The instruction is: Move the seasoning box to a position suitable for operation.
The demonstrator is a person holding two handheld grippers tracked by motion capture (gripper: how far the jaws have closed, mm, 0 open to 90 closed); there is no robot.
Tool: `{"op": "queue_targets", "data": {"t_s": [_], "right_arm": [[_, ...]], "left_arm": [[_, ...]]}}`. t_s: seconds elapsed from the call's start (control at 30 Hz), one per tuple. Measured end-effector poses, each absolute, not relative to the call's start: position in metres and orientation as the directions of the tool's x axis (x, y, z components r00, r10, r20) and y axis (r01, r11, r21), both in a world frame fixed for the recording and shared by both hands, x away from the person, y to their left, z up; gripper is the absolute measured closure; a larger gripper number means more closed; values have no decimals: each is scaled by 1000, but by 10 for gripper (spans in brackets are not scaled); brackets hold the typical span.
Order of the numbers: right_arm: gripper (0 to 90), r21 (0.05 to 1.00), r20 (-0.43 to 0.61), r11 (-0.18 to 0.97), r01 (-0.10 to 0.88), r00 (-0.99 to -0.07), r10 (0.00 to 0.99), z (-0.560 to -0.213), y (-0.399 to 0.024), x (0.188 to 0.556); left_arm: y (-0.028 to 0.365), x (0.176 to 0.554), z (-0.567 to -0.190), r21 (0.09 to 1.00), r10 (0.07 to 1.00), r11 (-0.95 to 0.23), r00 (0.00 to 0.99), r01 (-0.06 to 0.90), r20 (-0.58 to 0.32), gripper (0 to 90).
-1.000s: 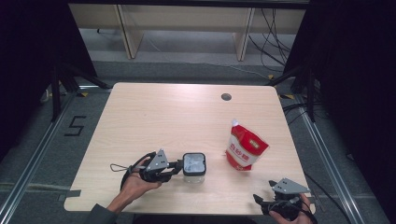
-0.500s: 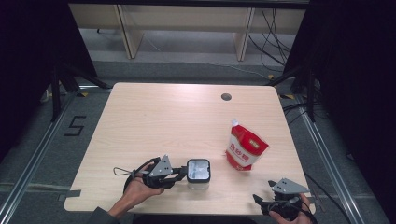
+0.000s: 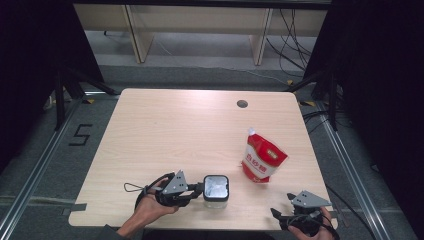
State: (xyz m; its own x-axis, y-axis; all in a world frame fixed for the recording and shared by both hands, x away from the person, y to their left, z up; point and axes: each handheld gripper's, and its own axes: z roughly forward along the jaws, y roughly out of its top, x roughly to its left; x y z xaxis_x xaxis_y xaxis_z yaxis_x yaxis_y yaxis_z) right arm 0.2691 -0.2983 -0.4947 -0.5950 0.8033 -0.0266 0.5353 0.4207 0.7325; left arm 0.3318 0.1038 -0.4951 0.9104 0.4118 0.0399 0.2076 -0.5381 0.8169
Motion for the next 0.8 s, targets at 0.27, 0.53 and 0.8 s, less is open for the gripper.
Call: {"op": "queue_targets", "data": {"t_s": [0.27, 0.53, 0.8], "right_arm": [[232, 730, -34, 431, 530, -602, 798, -494, -297, 269], [229, 731, -33, 442, 521, -619, 785, -495, -296, 269], [225, 731, -46, 456, 507, -630, 775, -494, -297, 269]], "left_arm": [[104, 331, -497, 826, 407, -525, 913, 206, 31, 725], [112, 334, -486, 818, 428, -549, 899, 174, 96, 448], [118, 337, -476, 810, 358, -582, 917, 72, 175, 357]]}}
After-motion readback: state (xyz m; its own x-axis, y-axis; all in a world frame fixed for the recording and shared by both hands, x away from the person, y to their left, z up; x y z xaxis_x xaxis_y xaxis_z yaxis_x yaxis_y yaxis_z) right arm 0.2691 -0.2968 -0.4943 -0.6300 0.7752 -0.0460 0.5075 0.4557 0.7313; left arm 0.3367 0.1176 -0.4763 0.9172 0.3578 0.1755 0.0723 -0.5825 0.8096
